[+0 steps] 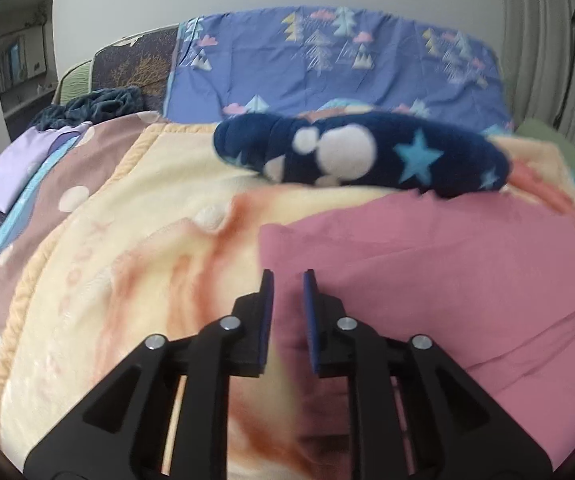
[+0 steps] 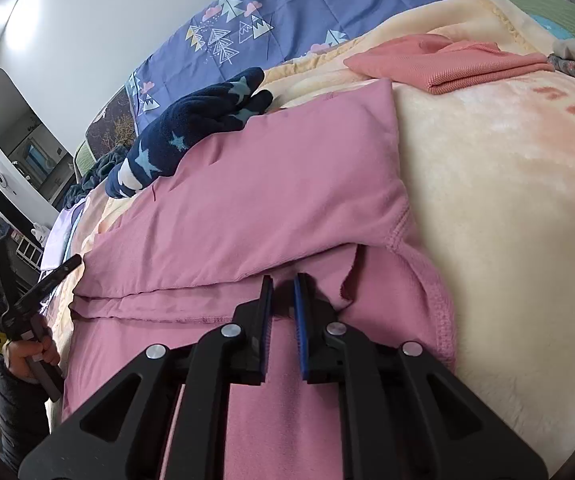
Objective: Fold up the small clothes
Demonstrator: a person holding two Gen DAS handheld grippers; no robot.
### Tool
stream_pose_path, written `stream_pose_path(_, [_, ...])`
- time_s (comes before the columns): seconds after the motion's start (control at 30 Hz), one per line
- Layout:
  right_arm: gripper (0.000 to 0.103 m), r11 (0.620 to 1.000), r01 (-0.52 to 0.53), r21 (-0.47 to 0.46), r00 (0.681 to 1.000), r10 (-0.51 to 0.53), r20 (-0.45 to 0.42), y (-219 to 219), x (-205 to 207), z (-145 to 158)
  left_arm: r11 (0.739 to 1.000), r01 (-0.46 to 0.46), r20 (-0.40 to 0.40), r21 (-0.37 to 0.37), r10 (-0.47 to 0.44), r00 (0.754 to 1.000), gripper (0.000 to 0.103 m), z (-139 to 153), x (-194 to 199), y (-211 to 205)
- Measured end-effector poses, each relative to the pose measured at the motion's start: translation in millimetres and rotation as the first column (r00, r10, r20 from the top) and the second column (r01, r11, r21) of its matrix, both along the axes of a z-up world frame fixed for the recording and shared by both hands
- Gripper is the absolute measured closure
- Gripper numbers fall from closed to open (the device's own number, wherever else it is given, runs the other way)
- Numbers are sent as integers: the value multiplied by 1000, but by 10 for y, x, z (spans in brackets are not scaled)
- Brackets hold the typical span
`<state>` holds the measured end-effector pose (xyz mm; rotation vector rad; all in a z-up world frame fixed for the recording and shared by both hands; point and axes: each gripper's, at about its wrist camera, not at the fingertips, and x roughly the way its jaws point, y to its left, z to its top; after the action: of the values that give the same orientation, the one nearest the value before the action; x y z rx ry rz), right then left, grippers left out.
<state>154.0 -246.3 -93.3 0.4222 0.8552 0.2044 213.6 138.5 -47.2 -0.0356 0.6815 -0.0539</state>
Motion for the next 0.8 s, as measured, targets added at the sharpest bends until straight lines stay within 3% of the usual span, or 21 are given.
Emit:
stream_pose_path(0.1, [91, 1000, -1, -5, 1000, 1, 1, 5, -2, 1, 991, 133, 47, -32, -132, 990, 72, 125, -176, -188])
stream_pose_path(0.13, [91, 1000, 0, -5, 1000, 0, 1, 6, -4, 2, 984, 175, 36, -31, -174, 984, 62, 102, -197, -283])
stream_pose_path(0.2, [91, 1000, 0, -6, 1000, 0, 1, 7, -8, 6, 979, 202, -39, 20, -201, 979, 53, -92, -167, -436])
stream_pose_path(0.27, [91, 1000, -1, -19, 1000, 1, 0, 19, -25, 37, 978, 196, -153, 72, -184, 971, 53, -467, -73, -530])
stream_pose_path(0.47, [91, 991, -33, -133, 993, 48, 108, 107, -37, 393, 979, 194, -140, 65, -184, 973, 53, -430, -121, -494])
stream_pose_path(0.53, [91, 983, 33, -181, 997, -21, 69, 27, 60, 366, 978, 193, -137, 75, -181, 974, 53, -429, -110, -504])
stream_pose_path(0.57, [91, 972, 72, -224, 997, -72, 7, -37, 149, 256, 979, 193, -136, 69, -182, 974, 53, -425, -94, -500])
stream_pose_path(0.63, [94, 980, 94, -175, 994, -102, -39, -177, 200, 60, 982, 187, -127, 34, -182, 975, 53, -377, -70, -457])
stream_pose_path(0.73, [92, 985, 94, -145, 996, -94, 9, -221, 98, 126, 988, 151, -84, -31, -153, 985, 45, -203, -182, -287])
stream_pose_path(0.8, [90, 986, 85, -143, 996, -82, 29, -210, 34, 209, 989, 134, -84, -57, -138, 987, 45, -143, -272, -150])
